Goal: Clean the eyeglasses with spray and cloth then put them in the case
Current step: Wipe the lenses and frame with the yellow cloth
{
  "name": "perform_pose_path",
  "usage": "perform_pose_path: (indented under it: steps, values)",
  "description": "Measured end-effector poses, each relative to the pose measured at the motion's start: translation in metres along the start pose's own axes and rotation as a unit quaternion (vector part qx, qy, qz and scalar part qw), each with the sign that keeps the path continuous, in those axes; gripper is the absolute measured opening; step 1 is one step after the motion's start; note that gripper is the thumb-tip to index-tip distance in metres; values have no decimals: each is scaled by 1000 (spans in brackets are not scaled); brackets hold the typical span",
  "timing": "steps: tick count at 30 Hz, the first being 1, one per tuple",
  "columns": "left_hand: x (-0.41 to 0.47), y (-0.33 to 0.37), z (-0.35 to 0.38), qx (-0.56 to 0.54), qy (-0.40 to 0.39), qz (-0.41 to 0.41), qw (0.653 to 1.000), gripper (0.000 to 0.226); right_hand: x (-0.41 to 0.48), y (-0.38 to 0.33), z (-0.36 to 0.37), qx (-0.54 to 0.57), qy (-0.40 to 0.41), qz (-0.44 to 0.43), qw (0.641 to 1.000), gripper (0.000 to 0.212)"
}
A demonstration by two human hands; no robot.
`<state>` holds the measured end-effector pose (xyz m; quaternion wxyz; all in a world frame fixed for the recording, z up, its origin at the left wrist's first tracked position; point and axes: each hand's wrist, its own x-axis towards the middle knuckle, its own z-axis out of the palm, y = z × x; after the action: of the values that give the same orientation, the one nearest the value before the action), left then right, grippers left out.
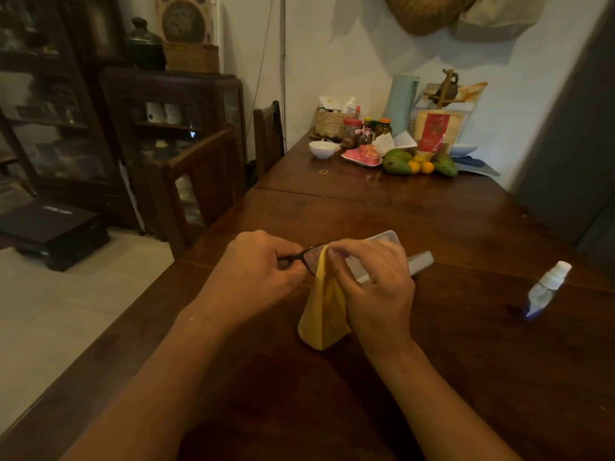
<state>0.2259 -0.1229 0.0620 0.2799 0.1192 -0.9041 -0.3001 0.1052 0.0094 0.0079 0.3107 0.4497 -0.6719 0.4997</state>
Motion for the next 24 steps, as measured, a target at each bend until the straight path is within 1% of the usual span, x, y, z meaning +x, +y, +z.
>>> perform_pose_path:
  steps: [2, 5, 7, 10, 13, 15, 17, 19, 21, 24]
  values:
    - [0, -1, 1, -8, 10, 1, 1000, 47, -1, 0, -1, -2, -8, -18, 1000, 16]
    - [0, -6, 0, -30, 32, -8, 999, 26, -5, -2, 0, -12, -58, -53, 997, 24]
    - [0, -9, -2, -42, 32, -19, 998, 18, -8, -3, 0, -26, -89, -80, 992, 30]
    - [0, -9, -4, -40, 27, -29, 998, 18, -9, 3, -3, -65, -97, -98, 988, 34]
    - [1, -8, -3, -34, 16, -35, 999, 21, -7, 7, -4, -119, -93, -65, 986, 43]
    - [1, -8, -2, -32, 8, -33, 999, 23, -7, 6, -2, -126, -107, -50, 985, 50]
    - [0, -9, -3, -36, 12, -34, 999, 21, -8, 3, 1, -106, -134, -65, 983, 54]
    - [0, -10, -5, -37, 21, -34, 999, 18, -10, 1, 0, -86, -152, -96, 980, 54]
    - [0, -11, -5, -37, 26, -38, 998, 18, -10, 3, -3, -85, -143, -118, 979, 50]
    - [0, -9, -3, -36, 22, -46, 998, 18, -7, 11, -8, -101, -107, -92, 985, 43]
